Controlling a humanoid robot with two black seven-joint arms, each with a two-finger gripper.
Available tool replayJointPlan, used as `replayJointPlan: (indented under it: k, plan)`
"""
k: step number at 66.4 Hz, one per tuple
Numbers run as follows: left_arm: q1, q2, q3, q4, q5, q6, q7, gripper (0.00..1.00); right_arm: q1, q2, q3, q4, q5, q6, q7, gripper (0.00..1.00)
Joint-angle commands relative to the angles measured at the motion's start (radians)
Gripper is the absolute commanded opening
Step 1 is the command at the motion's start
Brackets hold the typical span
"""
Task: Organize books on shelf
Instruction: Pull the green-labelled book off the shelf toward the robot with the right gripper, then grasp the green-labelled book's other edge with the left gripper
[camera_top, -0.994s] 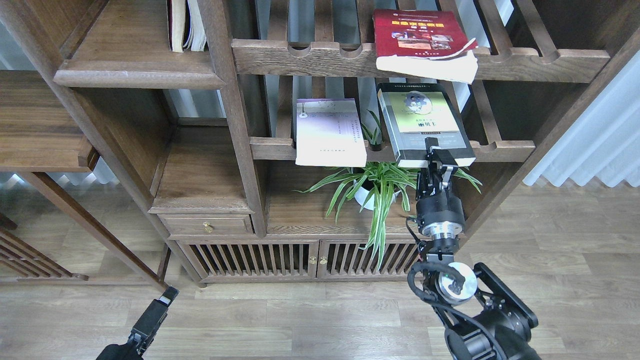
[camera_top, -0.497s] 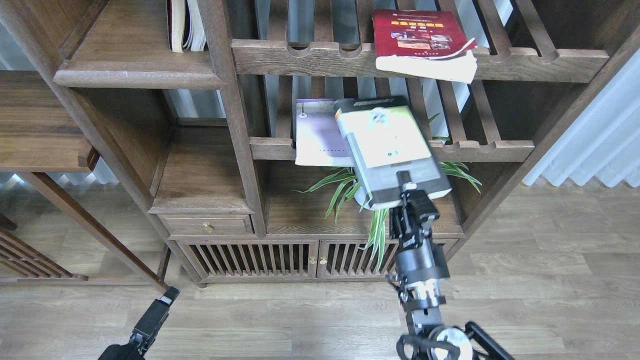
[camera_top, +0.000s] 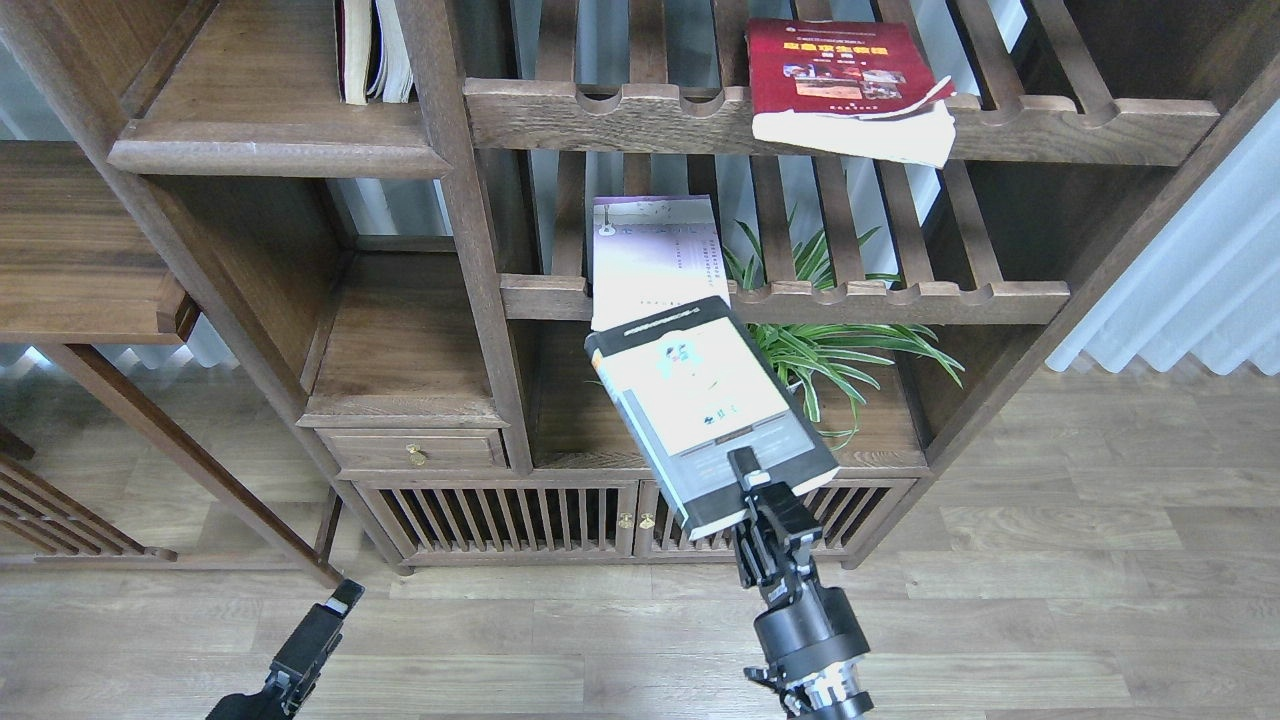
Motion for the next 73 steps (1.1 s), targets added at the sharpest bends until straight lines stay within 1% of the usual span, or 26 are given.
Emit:
replayJointPlan:
  k: [1, 7, 11, 15, 20, 25, 31, 33, 50, 73]
  plan:
    - [-0.005, 0.073, 0.071, -0.072, -0.19, 0.0, 0.099, 1.0, -0.006, 0.0, -0.01, -0.006, 0.0, -0.001, -0.031, 0.04]
    - [-0.009, 0.136, 0.112, -0.145, -0.267, 0.0, 0.137, 1.0, -0.006, 0.0, -0.031, -0.015, -0.002, -0.001, -0.06, 0.04]
    - [-0.009, 0.159, 0.132, -0.174, -0.267, 0.0, 0.155, 0.99, -0.006, 0.0, -0.04, -0.02, -0.002, -0.001, -0.075, 0.04]
    - [-0.011, 0.178, 0.161, -0.194, -0.268, 0.0, 0.177, 0.99, -0.007, 0.0, -0.062, -0.023, -0.003, -0.001, -0.103, 0.04]
    - [-0.017, 0.181, 0.173, -0.205, -0.268, 0.0, 0.191, 0.99, -0.007, 0.0, -0.08, -0.026, -0.003, -0.001, -0.133, 0.04]
    - [-0.02, 0.181, 0.181, -0.205, -0.268, 0.0, 0.191, 0.98, -0.012, 0.0, -0.089, -0.042, -0.008, -0.001, -0.153, 0.04]
    - [-0.023, 0.173, 0.192, -0.205, -0.268, 0.0, 0.191, 0.99, -0.015, 0.0, -0.089, -0.058, -0.013, -0.001, -0.157, 0.04]
    - [-0.024, 0.172, 0.195, -0.205, -0.268, 0.0, 0.191, 1.0, -0.015, 0.0, -0.089, -0.063, -0.013, -0.001, -0.157, 0.04]
    - [-0.046, 0.149, 0.2, -0.205, -0.27, 0.0, 0.189, 1.0, -0.019, 0.0, -0.092, -0.103, -0.014, -0.001, -0.158, 0.04]
    - [-0.074, 0.097, 0.203, -0.196, -0.268, 0.0, 0.191, 1.0, -0.027, 0.0, -0.125, -0.106, -0.056, -0.001, -0.16, 0.04]
